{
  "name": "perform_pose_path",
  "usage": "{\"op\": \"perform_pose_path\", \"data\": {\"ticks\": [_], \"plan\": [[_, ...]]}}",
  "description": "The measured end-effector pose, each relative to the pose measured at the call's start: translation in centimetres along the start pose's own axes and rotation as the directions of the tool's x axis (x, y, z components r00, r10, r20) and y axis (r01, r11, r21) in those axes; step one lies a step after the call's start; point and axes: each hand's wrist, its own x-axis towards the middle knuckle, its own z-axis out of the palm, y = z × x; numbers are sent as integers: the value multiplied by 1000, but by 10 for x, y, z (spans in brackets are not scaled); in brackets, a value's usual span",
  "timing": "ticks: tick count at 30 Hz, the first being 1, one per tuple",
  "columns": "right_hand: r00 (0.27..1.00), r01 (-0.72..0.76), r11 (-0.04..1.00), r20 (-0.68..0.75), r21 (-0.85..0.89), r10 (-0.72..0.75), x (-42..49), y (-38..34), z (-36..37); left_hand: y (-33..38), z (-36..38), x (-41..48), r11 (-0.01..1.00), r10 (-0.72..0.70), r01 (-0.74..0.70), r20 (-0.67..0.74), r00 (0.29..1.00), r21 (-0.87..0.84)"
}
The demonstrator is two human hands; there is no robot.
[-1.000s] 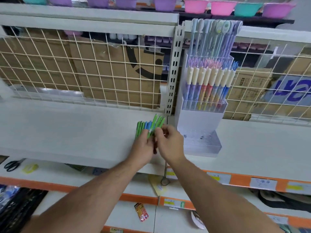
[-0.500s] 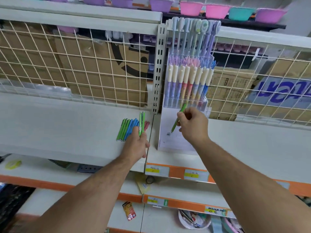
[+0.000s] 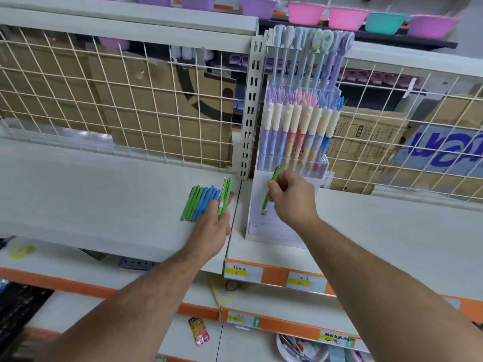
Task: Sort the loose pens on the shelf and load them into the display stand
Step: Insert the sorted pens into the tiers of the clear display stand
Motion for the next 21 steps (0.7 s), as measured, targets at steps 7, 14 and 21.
{"op": "perform_pose_path", "data": {"ticks": [7, 14, 21], "plan": [[995, 26, 984, 102, -176, -8, -1, 4, 9, 2, 0, -1, 1000, 4, -4, 15, 1000, -10], [995, -3, 985, 99, -173, 20, 1, 5, 9, 4, -2, -3, 1000, 7, -7, 26, 1000, -17], [993, -31, 982, 102, -188, 51, 1, 2, 7, 1, -1, -1, 1000, 10, -9, 26, 1000, -26]]}}
